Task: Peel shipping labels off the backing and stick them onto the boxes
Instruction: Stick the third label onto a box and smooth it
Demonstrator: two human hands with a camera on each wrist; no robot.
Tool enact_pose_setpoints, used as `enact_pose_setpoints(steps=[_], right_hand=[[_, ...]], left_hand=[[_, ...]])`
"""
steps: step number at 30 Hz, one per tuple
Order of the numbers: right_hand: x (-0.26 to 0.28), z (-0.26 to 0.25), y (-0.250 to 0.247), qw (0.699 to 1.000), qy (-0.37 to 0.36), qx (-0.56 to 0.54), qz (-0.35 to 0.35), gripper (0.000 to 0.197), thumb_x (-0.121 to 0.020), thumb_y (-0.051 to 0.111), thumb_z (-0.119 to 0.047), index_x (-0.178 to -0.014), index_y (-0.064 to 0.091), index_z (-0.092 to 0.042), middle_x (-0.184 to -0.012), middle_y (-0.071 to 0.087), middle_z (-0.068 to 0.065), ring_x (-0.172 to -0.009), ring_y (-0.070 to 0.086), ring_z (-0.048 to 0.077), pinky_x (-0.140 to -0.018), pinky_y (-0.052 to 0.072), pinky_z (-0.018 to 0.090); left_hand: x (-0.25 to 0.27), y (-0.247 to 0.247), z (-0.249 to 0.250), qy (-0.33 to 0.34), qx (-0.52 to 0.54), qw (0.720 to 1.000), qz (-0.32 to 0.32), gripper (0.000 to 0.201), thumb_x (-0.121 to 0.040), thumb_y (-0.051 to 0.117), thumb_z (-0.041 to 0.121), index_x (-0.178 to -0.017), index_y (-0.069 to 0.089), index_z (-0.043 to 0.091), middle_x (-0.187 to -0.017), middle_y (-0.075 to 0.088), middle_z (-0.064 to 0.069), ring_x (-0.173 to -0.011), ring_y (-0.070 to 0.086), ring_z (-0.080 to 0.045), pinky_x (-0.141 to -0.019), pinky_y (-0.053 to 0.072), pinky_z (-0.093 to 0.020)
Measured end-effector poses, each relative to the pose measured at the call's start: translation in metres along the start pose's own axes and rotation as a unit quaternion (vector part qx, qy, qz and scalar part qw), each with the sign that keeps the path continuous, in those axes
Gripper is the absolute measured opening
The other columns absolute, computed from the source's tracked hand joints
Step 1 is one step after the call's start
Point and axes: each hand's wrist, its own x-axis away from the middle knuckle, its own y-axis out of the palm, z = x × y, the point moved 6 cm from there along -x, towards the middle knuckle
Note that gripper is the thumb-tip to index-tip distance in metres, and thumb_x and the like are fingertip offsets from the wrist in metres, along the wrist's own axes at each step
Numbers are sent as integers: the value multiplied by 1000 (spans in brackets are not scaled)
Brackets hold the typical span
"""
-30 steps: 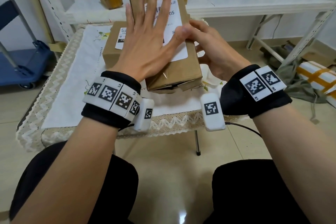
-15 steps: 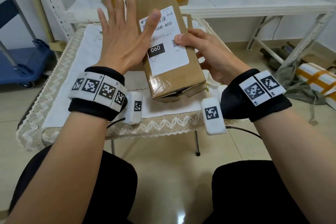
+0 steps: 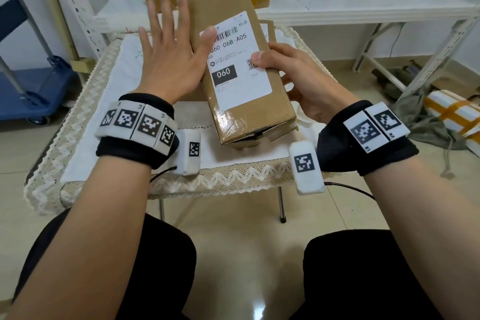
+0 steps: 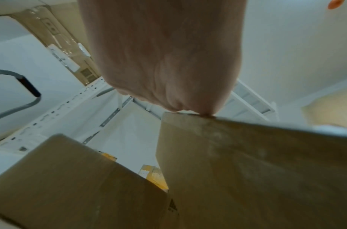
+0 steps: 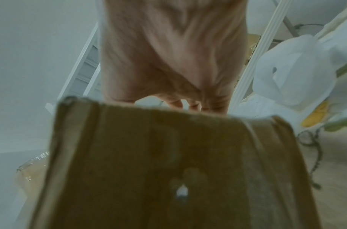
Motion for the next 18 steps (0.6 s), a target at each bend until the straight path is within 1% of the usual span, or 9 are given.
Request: enact_pose_setpoints(steps=[3, 5, 7, 9, 10, 13, 15, 17, 18], right_hand=[[1, 2, -3, 1000, 3, -9, 4, 44, -94, 68, -39, -135, 62, -24, -88, 74, -15, -65, 68, -2, -51, 48, 16], [1, 3, -4, 1000, 1, -13, 5, 42, -94, 68, -39, -133, 62, -24, -88, 74, -15, -65, 68, -1, -51, 49, 17], [0, 3, -2, 1000, 1, -16, 3, 44, -94, 68, -40, -134, 62, -23, -92, 76, -13, -70, 69, 0, -54, 51, 19], [-1, 2, -2, 1000, 0, -20, 0, 48, -94, 68, -41, -137, 60, -21, -96, 76, -12, -77, 71, 2, -58, 52, 20], [-1, 2, -2, 1000, -1, -22, 1, 50, -94, 68, -41, -138, 59, -20, -97, 76, -12, -78, 71, 2, -58, 52, 20], [-2, 2, -3, 1000, -4, -18, 1, 49, -94, 68, -39, -139, 58, -20, -98, 75, -13, -76, 70, -1, -57, 51, 19], [-2, 3, -3, 1000, -4, -17, -4, 50, -94, 68, -39, -140, 58, -20, -98, 75, -13, -75, 69, -1, -56, 51, 19], [-1, 4, -3, 1000, -2, -16, -7, 49, -94, 68, -39, -138, 59, -19, -95, 74, -14, -74, 69, 0, -56, 51, 19], [-1, 4, -3, 1000, -2, -17, -8, 48, -94, 68, -40, -136, 59, -18, -93, 74, -14, -74, 69, -1, -57, 51, 19]], left_hand=[[2, -5, -13, -30, 27, 999, 16, 80, -105, 25, 61, -163, -11, 18, -169, -22, -10, -156, -19, -34, -123, -9, -60], [3, -9, -10, -41, 93, 995, 15, 83, -104, 31, 62, -163, -10, 19, -169, -22, -8, -156, -18, -30, -124, -8, -59], [5, -7, -4, -61, 167, 984, -16, 98, -97, 43, 71, -163, -11, 21, -169, -23, -3, -157, -17, -23, -126, -5, -56], [6, -4, 1, -69, 180, 980, -39, 114, -87, 55, 75, -163, -10, 21, -170, -21, -2, -158, -14, -21, -127, -2, -54], [7, -2, 2, -69, 184, 980, -41, 116, -85, 57, 75, -163, -10, 21, -170, -21, -2, -158, -14, -21, -127, -1, -54], [5, 0, -4, -90, 208, 973, -37, 109, -89, 55, 73, -163, -8, 23, -170, -19, -2, -158, -13, -20, -128, 0, -52], [5, 0, -6, -103, 223, 969, -34, 102, -93, 53, 69, -164, -6, 25, -171, -16, -1, -158, -11, -18, -128, 0, -46], [5, -1, -10, -121, 252, 960, -25, 96, -96, 52, 65, -164, -2, 24, -172, -9, 0, -158, -3, -15, -127, 3, -40], [4, 0, -12, -134, 277, 951, -22, 95, -96, 53, 64, -164, 1, 23, -172, -2, 1, -158, 2, -14, -128, 6, -39]])
